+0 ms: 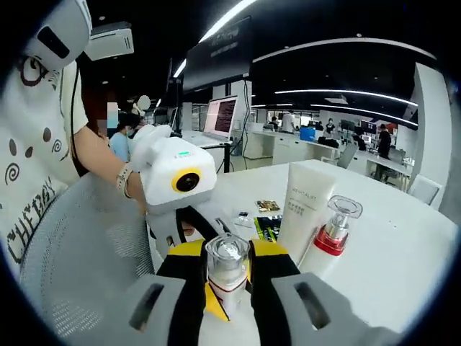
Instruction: Arrange the skincare products in the storage area until every visible bottle or jar stands upright without overlapping.
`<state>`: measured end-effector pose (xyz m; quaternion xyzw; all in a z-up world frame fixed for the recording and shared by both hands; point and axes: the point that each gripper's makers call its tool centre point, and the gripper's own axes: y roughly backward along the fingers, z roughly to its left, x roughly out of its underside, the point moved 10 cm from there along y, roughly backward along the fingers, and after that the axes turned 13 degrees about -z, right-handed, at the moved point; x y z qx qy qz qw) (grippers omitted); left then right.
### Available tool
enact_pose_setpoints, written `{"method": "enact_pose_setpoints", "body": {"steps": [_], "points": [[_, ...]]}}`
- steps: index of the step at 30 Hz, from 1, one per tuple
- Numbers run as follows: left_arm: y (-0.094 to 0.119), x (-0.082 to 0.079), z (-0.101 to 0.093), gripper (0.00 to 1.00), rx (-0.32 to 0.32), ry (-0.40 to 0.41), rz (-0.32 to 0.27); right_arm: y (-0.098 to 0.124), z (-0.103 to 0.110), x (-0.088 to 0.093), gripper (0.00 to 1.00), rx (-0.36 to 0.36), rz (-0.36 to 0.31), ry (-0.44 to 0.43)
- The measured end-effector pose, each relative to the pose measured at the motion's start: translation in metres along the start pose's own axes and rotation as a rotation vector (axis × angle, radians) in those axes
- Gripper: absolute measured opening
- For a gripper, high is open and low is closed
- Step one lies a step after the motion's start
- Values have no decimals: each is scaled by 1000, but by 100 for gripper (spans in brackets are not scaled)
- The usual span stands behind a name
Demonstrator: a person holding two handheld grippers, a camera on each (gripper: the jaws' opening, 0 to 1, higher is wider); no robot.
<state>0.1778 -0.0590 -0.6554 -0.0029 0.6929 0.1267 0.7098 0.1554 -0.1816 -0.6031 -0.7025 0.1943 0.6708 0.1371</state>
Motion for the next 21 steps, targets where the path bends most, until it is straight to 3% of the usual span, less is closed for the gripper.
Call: {"method": "enact_pose_setpoints", "body": {"steps": [6, 11, 21], "points": [[-8, 5, 5, 24, -42, 0, -9, 4, -11, 9, 22, 47, -43, -41], [-10, 10, 9, 27, -83, 3, 11, 4, -13, 17, 22, 71, -29, -30], [-14, 16, 18, 22, -148, -17, 36, 4, -22, 24, 22, 117, -46, -11]]}}
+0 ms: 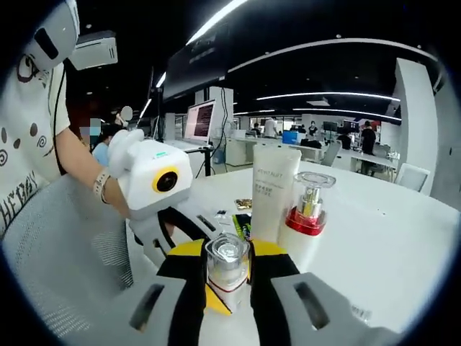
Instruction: Arrange the skincare products in the storage area until every visible bottle or jar stands upright without overlapping.
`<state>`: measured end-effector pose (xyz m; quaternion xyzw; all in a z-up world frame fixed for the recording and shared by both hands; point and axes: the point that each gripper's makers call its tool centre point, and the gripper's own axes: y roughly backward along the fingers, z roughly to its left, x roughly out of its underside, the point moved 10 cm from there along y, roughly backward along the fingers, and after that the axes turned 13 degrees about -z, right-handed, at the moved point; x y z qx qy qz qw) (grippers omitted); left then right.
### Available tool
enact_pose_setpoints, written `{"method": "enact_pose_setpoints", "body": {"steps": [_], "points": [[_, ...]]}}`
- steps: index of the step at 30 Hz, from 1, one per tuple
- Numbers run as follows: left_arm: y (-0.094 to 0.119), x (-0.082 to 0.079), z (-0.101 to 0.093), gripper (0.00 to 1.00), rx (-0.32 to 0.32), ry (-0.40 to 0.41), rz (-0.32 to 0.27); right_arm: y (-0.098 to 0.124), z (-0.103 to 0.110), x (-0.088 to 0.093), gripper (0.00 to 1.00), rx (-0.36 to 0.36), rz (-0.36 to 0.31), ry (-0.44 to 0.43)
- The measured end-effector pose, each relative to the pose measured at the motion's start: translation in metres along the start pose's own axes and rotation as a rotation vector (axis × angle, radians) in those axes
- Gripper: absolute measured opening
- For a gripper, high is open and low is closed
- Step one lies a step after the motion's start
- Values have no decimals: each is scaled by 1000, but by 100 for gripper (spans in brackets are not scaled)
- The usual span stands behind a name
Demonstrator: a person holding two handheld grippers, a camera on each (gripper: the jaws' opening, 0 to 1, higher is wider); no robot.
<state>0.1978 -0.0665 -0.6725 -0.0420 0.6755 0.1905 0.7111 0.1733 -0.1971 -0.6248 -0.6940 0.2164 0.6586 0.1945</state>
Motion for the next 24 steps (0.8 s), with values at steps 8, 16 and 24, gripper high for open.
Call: {"method": "enact_pose_setpoints", "body": {"steps": [8, 16, 24], "points": [[-1, 4, 3, 23, -25, 6, 35, -4, -3, 0, 23, 8, 1, -12], [4, 6, 2, 27, -36, -14, 68, -3, 1, 1, 28, -22, 34, -7], [13, 8, 0, 28, -47, -24, 114, 17, 4, 8, 29, -26, 78, 1]]}}
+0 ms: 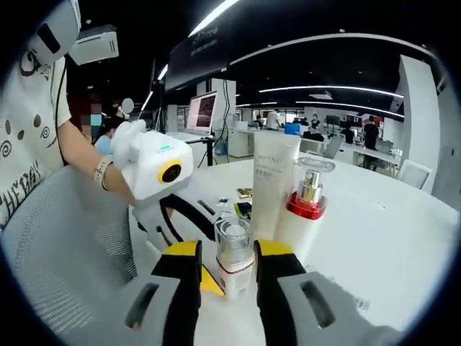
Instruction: Arrange the skincare products in the storage area until every visible bottle or jar stands upright without overlapping.
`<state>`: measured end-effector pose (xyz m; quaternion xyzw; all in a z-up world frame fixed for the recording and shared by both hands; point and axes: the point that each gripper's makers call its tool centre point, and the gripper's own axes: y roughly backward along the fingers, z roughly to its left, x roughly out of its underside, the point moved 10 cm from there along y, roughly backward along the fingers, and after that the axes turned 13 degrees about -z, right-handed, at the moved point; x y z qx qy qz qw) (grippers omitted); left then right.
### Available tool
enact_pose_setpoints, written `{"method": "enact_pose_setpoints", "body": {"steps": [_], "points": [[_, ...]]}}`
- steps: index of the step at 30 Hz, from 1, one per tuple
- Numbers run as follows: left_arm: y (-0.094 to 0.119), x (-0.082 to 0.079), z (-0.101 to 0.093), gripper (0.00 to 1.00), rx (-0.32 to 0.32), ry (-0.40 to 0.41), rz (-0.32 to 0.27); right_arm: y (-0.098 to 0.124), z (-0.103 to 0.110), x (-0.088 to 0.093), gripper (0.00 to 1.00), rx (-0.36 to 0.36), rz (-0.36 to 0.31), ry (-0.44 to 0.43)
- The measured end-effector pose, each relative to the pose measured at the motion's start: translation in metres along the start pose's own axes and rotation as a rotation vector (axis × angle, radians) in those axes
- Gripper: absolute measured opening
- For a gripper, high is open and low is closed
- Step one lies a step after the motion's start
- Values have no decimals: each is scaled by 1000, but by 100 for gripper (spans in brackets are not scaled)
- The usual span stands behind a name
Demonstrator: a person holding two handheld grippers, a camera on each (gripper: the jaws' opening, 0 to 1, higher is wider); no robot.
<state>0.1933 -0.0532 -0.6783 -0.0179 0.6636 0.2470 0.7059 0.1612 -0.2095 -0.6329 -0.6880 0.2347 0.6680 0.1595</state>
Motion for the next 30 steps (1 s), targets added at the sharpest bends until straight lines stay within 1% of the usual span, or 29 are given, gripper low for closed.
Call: {"method": "enact_pose_setpoints", "body": {"steps": [2, 3, 5, 7, 9, 10, 11, 15, 17, 21, 22, 30], "points": [[2, 1, 0, 28, -2, 2, 8, 5, -1, 4, 28, 10, 6, -7], [2, 1, -1, 27, -2, 2, 13, 7, -2, 7, 28, 23, 19, -14], [4, 1, -2, 25, 3, 3, 27, 11, -2, 14, 26, 30, 66, 5], [5, 2, -2, 22, 4, 10, 41, 12, -1, 23, 23, 27, 133, 19], [6, 3, -3, 17, 9, 20, 58, 9, 2, 30, 19, 20, 160, 8], [6, 3, -3, 14, 10, 21, 59, 8, 2, 33, 16, 20, 164, 5], [6, 3, -4, 11, 10, 23, 62, 6, 4, 37, 16, 9, 177, -6], [4, 3, -5, 9, 16, 23, 83, 0, 5, 45, 13, 2, 215, -1], [2, 4, -6, 9, 20, 26, 97, -2, 3, 48, 13, 6, 222, -2], [-3, 5, -5, 8, 22, 32, 105, -4, -3, 48, 12, 15, 222, -5], [-5, 6, -5, 6, 20, 34, 108, -6, -5, 48, 11, 18, 219, -3], [-12, 6, 3, 7, -11, 29, 119, -10, -15, 48, 10, 41, 223, 5]]}}
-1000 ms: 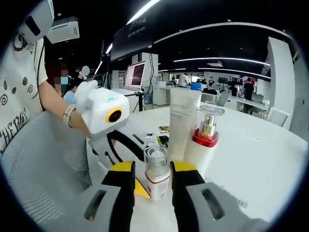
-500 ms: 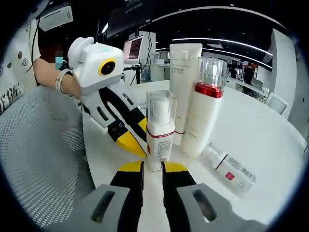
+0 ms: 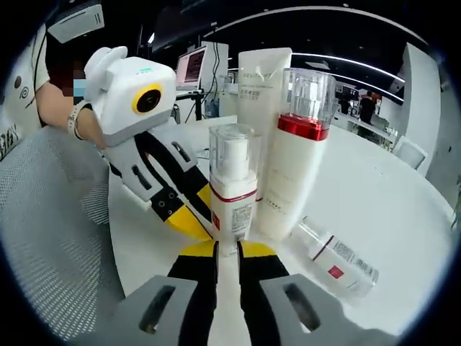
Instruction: Arrange the skincare products in the storage area until every visible bottle or jar stands upright without overlapping.
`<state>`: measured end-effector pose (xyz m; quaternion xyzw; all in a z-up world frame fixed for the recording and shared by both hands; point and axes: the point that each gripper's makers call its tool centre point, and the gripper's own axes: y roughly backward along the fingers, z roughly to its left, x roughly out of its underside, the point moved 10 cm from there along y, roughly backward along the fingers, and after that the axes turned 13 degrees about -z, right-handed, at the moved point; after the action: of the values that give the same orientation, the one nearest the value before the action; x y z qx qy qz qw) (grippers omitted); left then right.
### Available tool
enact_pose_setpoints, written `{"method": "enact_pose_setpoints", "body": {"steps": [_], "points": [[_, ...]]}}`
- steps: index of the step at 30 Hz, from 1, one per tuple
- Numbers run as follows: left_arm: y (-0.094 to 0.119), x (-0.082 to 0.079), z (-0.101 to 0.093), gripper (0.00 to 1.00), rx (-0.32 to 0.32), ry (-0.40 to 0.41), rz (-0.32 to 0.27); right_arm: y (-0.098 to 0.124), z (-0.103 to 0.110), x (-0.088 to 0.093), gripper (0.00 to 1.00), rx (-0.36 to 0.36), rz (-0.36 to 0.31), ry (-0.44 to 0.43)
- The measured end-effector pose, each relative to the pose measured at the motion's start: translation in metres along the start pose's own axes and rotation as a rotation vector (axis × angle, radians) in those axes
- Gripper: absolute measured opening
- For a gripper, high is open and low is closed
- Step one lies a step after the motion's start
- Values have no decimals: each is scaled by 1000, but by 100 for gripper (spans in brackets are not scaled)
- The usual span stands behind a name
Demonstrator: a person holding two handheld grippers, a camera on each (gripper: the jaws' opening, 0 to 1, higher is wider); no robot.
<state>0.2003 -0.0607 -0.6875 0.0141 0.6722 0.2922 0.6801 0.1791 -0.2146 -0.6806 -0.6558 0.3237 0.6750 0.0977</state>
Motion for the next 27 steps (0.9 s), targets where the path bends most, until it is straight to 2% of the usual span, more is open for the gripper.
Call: {"method": "enact_pose_setpoints", "body": {"steps": [10, 27], "points": [[-7, -4, 6, 5, -25, 1, 3, -3, -12, 2, 6, 43, -10, 11], [-9, -6, 9, 6, -33, 12, 5, -5, -13, 0, 6, 48, -9, 2]]}}
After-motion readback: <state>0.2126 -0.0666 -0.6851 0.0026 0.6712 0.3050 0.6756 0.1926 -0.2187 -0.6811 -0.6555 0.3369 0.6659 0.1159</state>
